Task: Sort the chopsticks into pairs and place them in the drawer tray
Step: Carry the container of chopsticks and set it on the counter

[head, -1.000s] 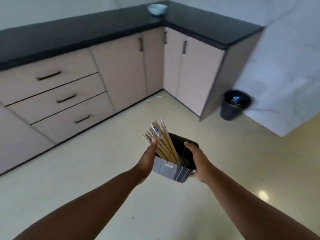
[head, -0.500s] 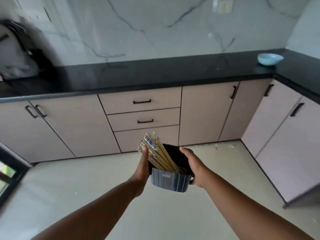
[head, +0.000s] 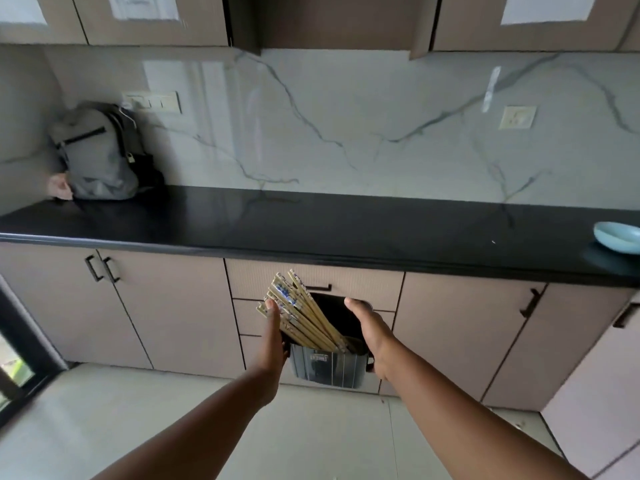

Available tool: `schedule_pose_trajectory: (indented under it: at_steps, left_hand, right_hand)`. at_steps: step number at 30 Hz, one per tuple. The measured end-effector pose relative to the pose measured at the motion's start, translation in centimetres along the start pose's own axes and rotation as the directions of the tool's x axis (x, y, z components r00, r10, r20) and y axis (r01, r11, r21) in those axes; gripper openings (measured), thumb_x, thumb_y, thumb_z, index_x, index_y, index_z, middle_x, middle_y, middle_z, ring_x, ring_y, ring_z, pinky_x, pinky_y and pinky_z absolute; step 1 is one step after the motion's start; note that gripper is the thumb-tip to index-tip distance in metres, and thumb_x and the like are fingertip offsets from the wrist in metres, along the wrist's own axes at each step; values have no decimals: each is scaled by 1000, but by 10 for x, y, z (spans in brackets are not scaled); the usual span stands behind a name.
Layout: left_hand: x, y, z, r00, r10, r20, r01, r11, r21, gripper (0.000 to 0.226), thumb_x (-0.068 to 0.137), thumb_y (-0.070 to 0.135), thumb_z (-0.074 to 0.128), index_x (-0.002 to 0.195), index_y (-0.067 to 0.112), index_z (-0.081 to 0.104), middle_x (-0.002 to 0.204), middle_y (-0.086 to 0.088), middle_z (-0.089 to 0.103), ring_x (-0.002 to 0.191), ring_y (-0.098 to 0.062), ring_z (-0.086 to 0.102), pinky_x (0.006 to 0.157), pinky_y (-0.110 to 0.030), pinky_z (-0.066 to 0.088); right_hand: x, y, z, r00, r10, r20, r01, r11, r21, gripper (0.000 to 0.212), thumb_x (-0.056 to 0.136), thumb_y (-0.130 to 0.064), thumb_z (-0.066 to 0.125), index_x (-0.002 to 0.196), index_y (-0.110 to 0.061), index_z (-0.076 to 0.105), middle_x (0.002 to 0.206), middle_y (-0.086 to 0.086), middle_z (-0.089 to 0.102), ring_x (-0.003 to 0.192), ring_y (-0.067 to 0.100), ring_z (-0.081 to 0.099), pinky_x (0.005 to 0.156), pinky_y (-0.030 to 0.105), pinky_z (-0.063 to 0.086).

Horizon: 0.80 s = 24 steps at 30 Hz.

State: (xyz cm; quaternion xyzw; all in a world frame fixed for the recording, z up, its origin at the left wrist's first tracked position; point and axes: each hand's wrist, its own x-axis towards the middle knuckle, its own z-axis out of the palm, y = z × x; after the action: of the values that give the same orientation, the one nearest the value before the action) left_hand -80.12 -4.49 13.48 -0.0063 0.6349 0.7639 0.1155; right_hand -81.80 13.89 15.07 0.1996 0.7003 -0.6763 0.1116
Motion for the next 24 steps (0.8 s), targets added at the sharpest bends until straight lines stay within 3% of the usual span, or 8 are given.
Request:
schedule_pose_trajectory:
  at_steps: [10, 17, 20, 22, 24]
  left_hand:
    - [169, 53, -21, 989, -46, 139, 44, 999, 14, 101, 73, 85, 12, 150, 22, 29, 157, -9, 30, 145, -23, 25, 117, -39, 13]
    - [273, 94, -29, 983, -10, 184, 12, 1000, -14, 104, 69, 87, 17, 147, 22, 37, 153, -10, 38, 141, -22, 32, 114, -37, 20]
    - [313, 95, -24, 981, -39, 190, 40, 999, -3, 104, 69, 89, 16, 144, 23, 42, 149, -10, 43, 132, -22, 43, 106, -38, 29]
    - [340, 90, -18, 986, -41, 159, 42, 999, 1, 101, 69, 89, 16, 141, 23, 46, 145, -9, 48, 112, -14, 55, 93, -31, 39]
    - [365, 85, -12, 993, -43, 114, 43, 999, -2, 102, 68, 89, 18, 142, 23, 45, 145, -9, 48, 114, -14, 53, 97, -32, 36]
  right_hand:
    - [124, -86, 20, 991, -21, -135, 22, 1000, 6, 84, 80, -71, 54, 148, -28, 29, 157, 6, 28, 141, 30, 29, 109, 52, 25]
    - [200, -149, 27, 980, -103, -169, 114, 992, 58, 66, 83, -64, 56, 137, -26, 46, 149, 4, 39, 134, 26, 36, 101, 46, 29]
    - [238, -166, 20, 976, -106, -191, 124, 989, 83, 62, 84, -61, 57, 134, -26, 47, 149, 3, 40, 136, 25, 36, 103, 44, 29]
    - [266, -172, 13, 975, -84, -204, 107, 988, 108, 68, 85, -60, 57, 141, -25, 42, 151, 4, 38, 137, 25, 35, 106, 44, 28]
    - [295, -176, 4, 981, -57, -187, 82, 988, 128, 66, 89, -56, 55, 144, -24, 40, 152, 4, 37, 138, 25, 34, 107, 43, 27]
